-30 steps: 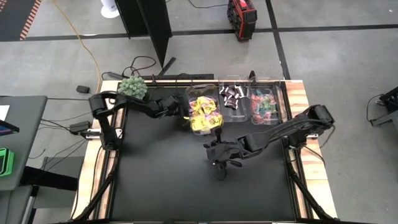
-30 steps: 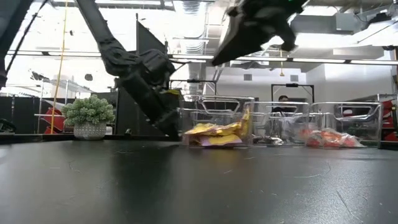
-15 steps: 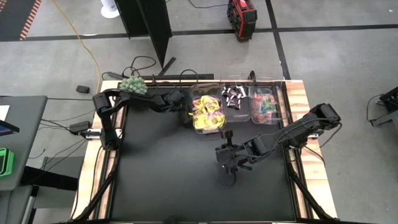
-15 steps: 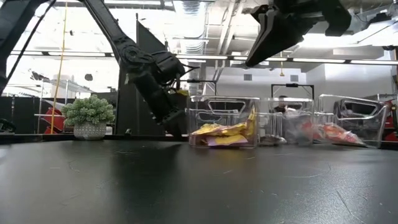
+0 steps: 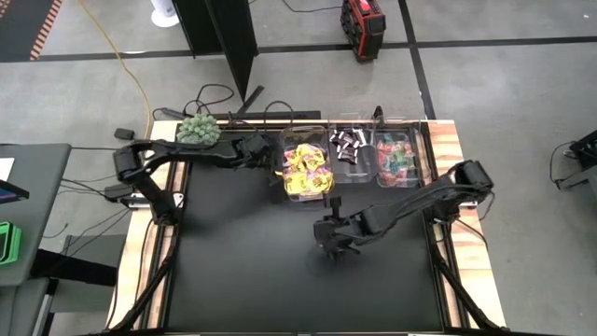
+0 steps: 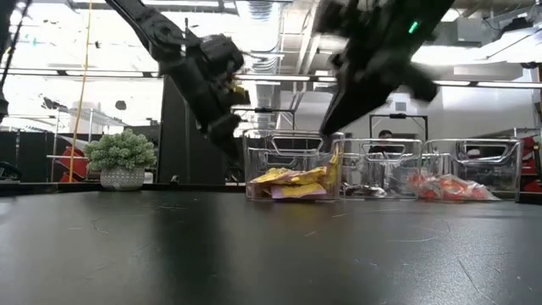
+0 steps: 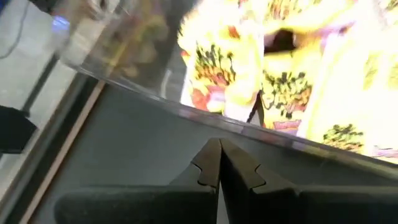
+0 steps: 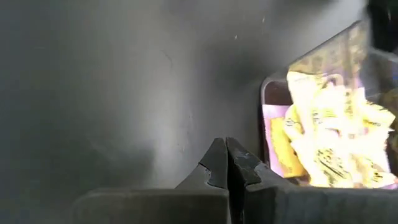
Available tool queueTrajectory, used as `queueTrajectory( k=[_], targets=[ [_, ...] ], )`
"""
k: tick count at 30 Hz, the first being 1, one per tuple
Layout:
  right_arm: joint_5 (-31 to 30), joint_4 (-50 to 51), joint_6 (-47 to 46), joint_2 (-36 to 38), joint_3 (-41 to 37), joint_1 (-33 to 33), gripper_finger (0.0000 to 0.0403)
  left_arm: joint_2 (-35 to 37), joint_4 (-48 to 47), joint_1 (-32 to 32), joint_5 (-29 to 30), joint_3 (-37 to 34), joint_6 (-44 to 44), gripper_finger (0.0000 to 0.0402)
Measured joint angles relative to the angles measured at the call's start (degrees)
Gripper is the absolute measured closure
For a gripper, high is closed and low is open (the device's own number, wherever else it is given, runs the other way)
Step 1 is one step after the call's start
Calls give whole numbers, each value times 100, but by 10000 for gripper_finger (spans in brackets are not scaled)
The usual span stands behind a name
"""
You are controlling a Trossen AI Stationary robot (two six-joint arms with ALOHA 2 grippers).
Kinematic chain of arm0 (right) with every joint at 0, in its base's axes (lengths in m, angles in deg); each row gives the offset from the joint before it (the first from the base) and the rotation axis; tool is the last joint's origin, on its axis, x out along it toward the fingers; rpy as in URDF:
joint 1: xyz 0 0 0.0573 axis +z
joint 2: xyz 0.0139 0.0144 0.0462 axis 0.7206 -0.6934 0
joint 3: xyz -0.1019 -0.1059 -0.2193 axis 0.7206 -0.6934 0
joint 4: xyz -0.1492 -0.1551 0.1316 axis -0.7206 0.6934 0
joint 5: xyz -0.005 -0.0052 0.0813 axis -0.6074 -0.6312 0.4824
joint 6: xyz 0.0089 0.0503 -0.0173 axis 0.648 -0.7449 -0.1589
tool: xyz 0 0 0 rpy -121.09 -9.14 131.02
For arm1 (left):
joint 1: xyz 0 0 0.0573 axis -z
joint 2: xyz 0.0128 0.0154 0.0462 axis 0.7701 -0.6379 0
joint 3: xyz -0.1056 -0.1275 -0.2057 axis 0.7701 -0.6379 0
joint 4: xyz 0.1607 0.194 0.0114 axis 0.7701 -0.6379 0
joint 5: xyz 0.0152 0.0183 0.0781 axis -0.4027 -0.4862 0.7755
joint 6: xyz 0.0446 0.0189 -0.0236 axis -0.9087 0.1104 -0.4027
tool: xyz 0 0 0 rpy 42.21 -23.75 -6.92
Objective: Sort candy
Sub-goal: Move the bottom right transparent container to the left side of the top right transparent container
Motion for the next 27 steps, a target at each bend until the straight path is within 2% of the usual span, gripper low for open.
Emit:
queueTrajectory(
  k=[4,11,27],
  targets=[
    [25,-561,331,-520,-7,-276,396,575,-276,78,33,0,15,400],
    [6,-1733,703,-968,-2,-837,398,1239,-842,313,67,0,86,400],
    [-197,-2097,585,-1115,0,-1782,401,2304,-1387,1100,85,-2,459,400]
  ],
)
